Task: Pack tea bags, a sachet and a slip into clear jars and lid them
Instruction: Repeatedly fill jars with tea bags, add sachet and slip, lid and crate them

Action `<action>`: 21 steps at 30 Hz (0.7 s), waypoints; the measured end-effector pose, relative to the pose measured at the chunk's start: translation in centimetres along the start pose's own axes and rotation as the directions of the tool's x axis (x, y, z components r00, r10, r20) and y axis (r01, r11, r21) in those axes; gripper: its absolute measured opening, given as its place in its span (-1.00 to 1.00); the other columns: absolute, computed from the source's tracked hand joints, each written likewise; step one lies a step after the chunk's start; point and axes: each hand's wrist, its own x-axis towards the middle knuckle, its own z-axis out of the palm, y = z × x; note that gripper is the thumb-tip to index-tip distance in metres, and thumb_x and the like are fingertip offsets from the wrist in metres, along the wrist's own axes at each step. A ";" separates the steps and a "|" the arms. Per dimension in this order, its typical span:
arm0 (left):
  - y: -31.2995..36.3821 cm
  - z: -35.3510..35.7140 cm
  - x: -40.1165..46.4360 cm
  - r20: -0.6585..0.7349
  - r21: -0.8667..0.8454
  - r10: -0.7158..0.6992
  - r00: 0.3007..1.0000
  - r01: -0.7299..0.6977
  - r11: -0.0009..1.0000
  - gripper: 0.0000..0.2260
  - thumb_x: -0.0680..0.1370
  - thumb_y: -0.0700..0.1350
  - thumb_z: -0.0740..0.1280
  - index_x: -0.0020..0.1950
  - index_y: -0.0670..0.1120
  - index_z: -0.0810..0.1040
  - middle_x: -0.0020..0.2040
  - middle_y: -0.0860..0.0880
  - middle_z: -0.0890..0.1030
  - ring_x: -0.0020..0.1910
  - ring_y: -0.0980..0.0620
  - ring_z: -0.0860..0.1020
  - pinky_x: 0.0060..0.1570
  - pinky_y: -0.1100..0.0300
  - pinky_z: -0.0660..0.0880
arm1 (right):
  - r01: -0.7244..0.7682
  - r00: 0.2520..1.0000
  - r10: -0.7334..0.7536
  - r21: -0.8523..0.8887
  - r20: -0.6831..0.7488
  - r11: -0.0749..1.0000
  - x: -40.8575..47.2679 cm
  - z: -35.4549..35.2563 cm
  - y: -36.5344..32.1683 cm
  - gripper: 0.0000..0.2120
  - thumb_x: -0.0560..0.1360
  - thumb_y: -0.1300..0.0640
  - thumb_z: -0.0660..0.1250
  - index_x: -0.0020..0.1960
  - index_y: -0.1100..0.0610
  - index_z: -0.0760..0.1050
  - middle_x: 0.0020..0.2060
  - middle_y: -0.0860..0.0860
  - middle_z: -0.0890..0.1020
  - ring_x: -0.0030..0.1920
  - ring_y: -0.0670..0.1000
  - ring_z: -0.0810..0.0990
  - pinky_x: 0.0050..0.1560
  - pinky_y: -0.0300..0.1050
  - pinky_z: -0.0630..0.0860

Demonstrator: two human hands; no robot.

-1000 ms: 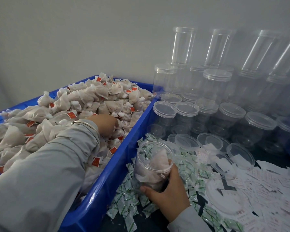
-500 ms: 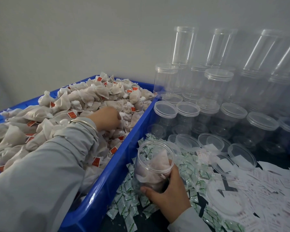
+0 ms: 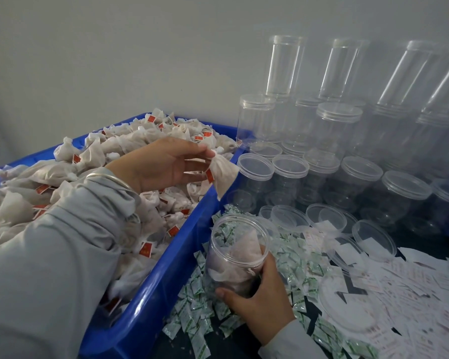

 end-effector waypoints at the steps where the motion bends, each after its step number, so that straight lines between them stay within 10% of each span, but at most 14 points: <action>1: 0.0 0.2 -0.1 0.042 -0.023 0.015 0.999 -0.014 1.000 -0.83 0.35 -0.01 0.43 -0.19 -0.09 0.71 -0.11 -0.05 0.68 -0.07 -0.01 0.65 -0.08 0.11 0.58 | -0.001 1.000 0.001 0.001 0.000 1.000 0.0 0.0 0.1 -0.19 0.04 -0.18 0.55 0.20 -0.24 0.26 0.06 -0.52 0.47 0.06 -0.42 0.49 -0.10 -0.59 0.38; 21: -0.1 2.2 -0.9 0.413 -0.013 0.029 0.910 -0.026 1.000 -0.59 0.37 -0.02 0.53 0.20 -0.03 0.62 0.07 -0.03 0.64 -0.02 0.04 0.61 -0.02 0.13 0.56 | 0.019 1.000 -0.019 -0.007 0.000 1.000 -0.1 -0.1 0.5 -0.22 0.06 -0.16 0.58 0.17 -0.37 0.26 0.09 -0.44 0.50 0.08 -0.36 0.52 -0.07 -0.54 0.41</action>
